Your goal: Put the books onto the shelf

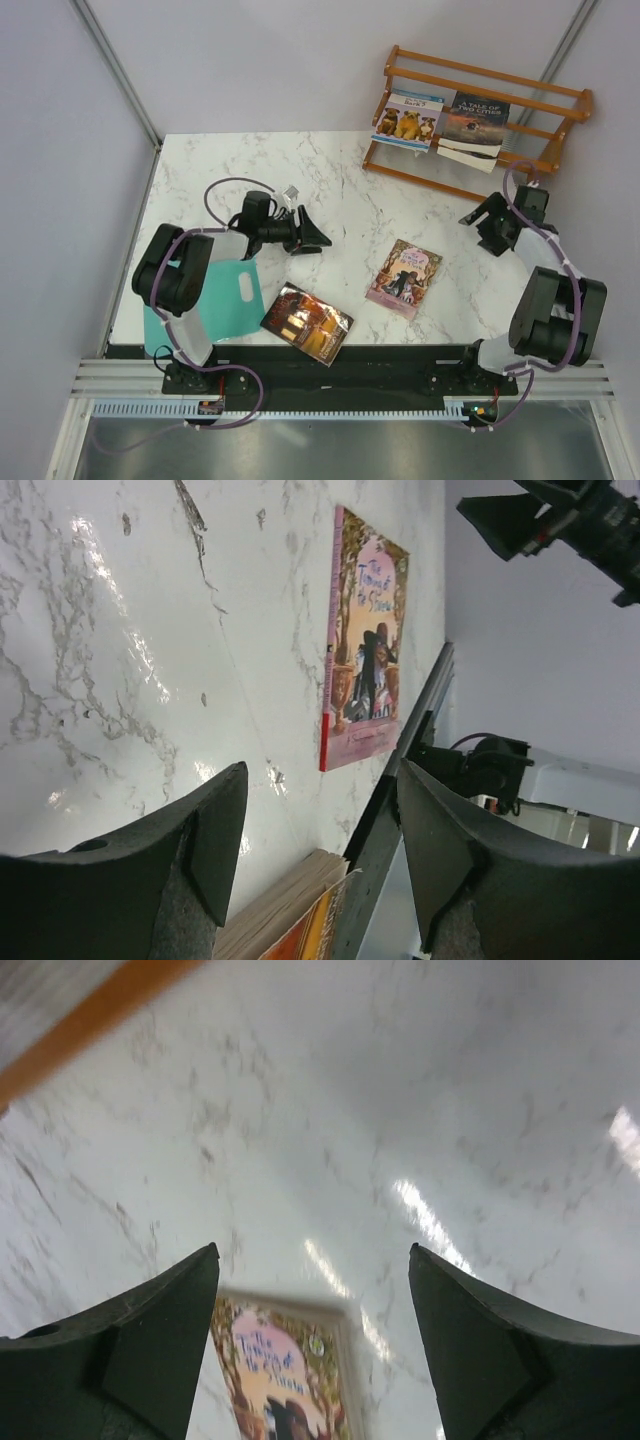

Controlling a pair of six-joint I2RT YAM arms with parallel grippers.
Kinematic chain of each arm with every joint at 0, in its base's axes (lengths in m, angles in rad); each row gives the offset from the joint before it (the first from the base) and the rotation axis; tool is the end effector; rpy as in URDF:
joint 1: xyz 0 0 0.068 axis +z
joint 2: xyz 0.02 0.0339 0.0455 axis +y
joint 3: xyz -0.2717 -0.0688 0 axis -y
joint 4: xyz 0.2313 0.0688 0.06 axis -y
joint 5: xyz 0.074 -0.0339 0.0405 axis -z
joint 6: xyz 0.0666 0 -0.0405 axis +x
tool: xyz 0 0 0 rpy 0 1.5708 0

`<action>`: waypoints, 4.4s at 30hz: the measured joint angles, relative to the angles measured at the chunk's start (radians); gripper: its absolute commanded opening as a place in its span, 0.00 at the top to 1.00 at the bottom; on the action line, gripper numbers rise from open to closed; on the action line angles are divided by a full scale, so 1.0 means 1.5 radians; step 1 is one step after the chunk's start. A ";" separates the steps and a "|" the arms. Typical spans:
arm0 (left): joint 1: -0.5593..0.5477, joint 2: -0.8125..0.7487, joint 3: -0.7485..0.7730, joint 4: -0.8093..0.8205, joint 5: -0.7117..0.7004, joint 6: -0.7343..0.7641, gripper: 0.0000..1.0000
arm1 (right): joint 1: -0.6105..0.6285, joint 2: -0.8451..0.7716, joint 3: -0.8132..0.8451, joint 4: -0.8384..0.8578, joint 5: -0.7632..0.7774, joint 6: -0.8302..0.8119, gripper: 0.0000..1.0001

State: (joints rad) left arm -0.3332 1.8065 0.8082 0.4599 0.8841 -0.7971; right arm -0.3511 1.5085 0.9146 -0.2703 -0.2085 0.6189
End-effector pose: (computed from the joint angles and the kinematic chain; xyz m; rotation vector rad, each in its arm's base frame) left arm 0.3224 -0.1661 0.1562 0.0701 2.3021 -1.5651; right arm 0.3040 -0.0967 0.1991 1.0556 2.2052 0.3736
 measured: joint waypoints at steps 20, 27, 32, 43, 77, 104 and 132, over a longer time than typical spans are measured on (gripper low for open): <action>-0.204 0.237 0.381 -0.374 -0.082 0.112 0.32 | 0.113 -0.316 -0.295 -0.192 -0.119 0.037 0.39; -0.237 0.257 0.410 -0.390 -0.074 0.112 0.32 | 0.184 -0.310 -0.358 -0.121 -0.146 0.105 0.39; -0.242 0.261 0.412 -0.390 -0.059 0.111 0.32 | 0.215 -0.295 -0.373 -0.039 -0.153 0.149 0.47; -0.231 0.251 0.407 -0.406 -0.073 0.116 0.32 | 0.289 -0.233 -0.369 0.071 -0.121 0.186 1.00; -0.158 0.163 0.234 -0.060 0.027 -0.035 0.98 | 0.329 -0.244 -0.266 0.101 -0.168 0.159 0.74; -0.117 0.078 0.276 0.081 0.038 -0.184 0.98 | 0.351 -0.371 -0.362 0.260 -0.123 0.320 0.11; -0.117 0.145 0.275 0.150 0.033 -0.233 0.98 | 0.350 -0.301 -0.360 0.483 -0.163 0.427 0.90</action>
State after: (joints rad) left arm -0.5087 2.0247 1.2201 0.6842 0.9329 -1.1469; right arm 0.1738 1.0573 0.3752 0.4549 -0.4522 1.2591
